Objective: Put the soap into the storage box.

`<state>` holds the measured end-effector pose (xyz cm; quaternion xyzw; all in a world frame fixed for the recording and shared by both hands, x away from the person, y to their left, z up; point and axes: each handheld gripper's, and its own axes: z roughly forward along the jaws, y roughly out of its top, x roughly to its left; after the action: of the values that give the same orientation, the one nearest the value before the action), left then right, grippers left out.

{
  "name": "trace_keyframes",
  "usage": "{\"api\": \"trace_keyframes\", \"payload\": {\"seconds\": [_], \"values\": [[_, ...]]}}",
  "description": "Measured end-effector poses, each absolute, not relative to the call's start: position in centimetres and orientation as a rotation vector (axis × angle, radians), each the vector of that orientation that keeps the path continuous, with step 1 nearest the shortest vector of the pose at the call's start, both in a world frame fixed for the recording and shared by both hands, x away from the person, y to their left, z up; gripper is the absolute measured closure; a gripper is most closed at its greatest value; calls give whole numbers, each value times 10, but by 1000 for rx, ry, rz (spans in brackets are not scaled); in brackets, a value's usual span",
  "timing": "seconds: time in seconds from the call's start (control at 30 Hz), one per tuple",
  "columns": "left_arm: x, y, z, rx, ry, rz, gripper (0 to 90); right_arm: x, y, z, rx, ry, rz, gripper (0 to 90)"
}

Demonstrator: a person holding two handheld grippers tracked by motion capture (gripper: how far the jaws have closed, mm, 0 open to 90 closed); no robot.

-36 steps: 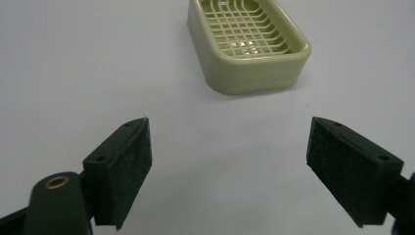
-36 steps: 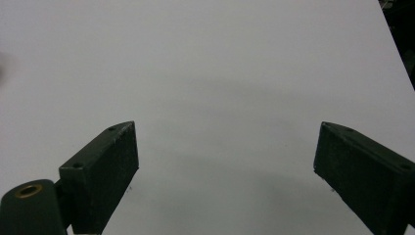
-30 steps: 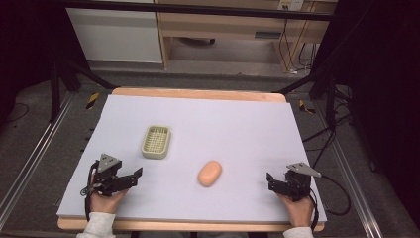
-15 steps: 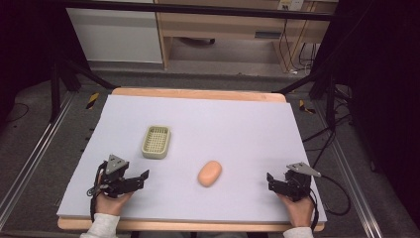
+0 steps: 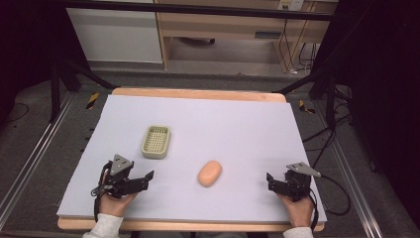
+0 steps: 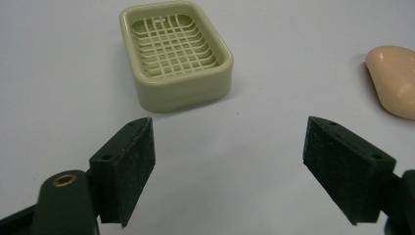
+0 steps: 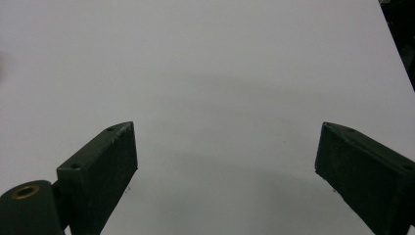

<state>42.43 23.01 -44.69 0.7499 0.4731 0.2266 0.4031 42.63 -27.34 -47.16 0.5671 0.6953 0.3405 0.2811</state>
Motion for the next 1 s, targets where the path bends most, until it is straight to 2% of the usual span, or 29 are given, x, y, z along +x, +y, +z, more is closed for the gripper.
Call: {"api": "trace_keyframes", "payload": {"seconds": [1.0], "values": [[421,193,-442,1958,1109,544,163,424,-271,-471,1509,1889,936,88]]}}
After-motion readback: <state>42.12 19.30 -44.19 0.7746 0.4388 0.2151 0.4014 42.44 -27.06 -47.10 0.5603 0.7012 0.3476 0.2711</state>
